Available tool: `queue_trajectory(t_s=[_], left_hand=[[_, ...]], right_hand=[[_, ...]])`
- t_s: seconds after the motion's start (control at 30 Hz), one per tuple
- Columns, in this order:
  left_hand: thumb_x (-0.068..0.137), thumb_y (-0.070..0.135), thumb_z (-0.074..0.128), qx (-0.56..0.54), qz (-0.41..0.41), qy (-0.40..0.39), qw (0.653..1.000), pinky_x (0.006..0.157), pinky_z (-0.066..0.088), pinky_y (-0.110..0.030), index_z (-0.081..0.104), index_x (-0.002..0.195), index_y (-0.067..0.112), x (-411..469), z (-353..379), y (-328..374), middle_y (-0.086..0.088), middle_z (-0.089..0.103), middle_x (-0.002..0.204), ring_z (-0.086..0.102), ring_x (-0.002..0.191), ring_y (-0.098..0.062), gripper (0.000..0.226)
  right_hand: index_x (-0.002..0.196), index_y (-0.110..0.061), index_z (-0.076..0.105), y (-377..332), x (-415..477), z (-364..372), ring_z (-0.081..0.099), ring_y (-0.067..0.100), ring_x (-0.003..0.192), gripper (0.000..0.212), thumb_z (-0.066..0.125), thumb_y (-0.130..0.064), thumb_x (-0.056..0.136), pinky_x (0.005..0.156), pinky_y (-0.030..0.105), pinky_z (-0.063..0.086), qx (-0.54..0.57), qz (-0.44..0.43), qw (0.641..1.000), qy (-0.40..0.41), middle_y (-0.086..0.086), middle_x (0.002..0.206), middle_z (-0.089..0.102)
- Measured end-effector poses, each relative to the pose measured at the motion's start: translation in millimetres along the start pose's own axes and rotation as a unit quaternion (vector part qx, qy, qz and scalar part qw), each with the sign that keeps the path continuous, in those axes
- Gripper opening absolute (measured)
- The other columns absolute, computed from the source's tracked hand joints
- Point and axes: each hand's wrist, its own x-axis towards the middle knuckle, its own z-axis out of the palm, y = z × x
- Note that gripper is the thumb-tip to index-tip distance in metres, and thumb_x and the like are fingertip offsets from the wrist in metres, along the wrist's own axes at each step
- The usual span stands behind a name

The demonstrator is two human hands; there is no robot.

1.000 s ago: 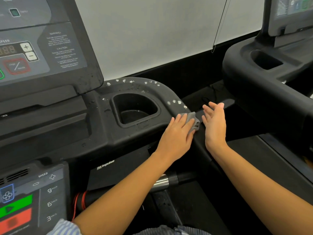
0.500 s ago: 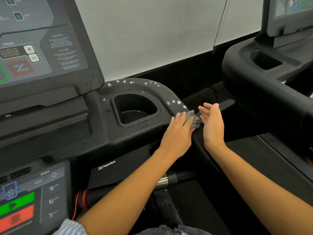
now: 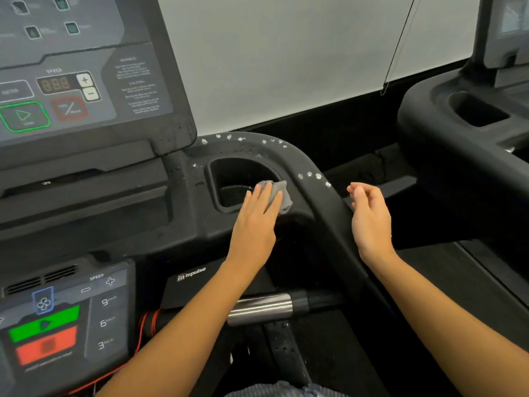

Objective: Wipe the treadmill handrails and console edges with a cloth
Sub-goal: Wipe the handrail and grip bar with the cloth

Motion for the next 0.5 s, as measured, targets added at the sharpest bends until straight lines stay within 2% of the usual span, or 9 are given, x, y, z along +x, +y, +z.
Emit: queue_trajectory(t_s=[0.07,0.17,0.23,0.33,0.4,0.5], left_hand=[[0.078,-0.011,0.062,0.010,-0.027,0.025,0.999,0.106,0.026,-0.049,0.053,0.125,-0.002,-3,-9,-9,-0.025,0.048,0.134,0.042,0.127,-0.040,0.049],[0.086,0.008,0.061,0.024,-0.052,-0.014,0.998,0.102,0.036,-0.050,0.054,0.125,0.001,-3,-13,-20,-0.023,0.051,0.131,0.048,0.123,-0.039,0.040],[0.086,0.014,0.062,0.027,-0.044,-0.049,0.997,0.098,0.040,-0.052,0.057,0.123,0.003,-2,-9,-20,-0.023,0.053,0.130,0.051,0.119,-0.040,0.039],[0.082,0.012,0.065,0.022,-0.016,-0.051,0.998,0.094,0.044,-0.051,0.061,0.117,0.003,-1,-3,-15,-0.021,0.058,0.124,0.055,0.115,-0.037,0.037],[0.080,0.008,0.068,0.014,-0.006,-0.045,0.999,0.093,0.045,-0.048,0.062,0.115,0.003,-3,-3,-12,-0.018,0.060,0.121,0.056,0.113,-0.034,0.036],[0.083,0.007,0.064,0.022,-0.023,-0.038,0.999,0.095,0.047,-0.048,0.062,0.114,0.004,-15,-8,-17,-0.017,0.061,0.119,0.056,0.114,-0.033,0.032]], right_hand=[[0.122,-0.022,0.051,-4,1,3,0.052,-0.002,0.096,0.028,0.040,-0.032,0.098,0.078,0.014,0.038,-0.059,-0.020,0.998,-0.030,-0.015,0.105,0.056],[0.132,-0.015,0.042,-13,7,13,0.049,0.010,0.111,0.038,0.042,-0.031,0.098,0.089,0.022,0.035,-0.123,-0.052,0.989,-0.063,-0.001,0.127,0.050],[0.137,-0.011,0.038,-16,9,20,0.044,0.014,0.117,0.044,0.042,-0.031,0.098,0.092,0.021,0.031,-0.172,-0.077,0.979,-0.076,0.004,0.136,0.043],[0.138,-0.010,0.036,-11,4,25,0.040,0.018,0.126,0.046,0.042,-0.031,0.098,0.097,0.023,0.031,-0.230,-0.129,0.962,-0.074,0.007,0.140,0.039],[0.137,-0.010,0.037,-6,1,25,0.041,0.019,0.127,0.046,0.043,-0.032,0.097,0.102,0.029,0.034,-0.249,-0.145,0.955,-0.073,0.007,0.140,0.039],[0.137,-0.011,0.037,-4,0,23,0.038,0.020,0.129,0.046,0.044,-0.033,0.097,0.106,0.036,0.035,-0.261,-0.154,0.950,-0.074,0.007,0.141,0.039]])
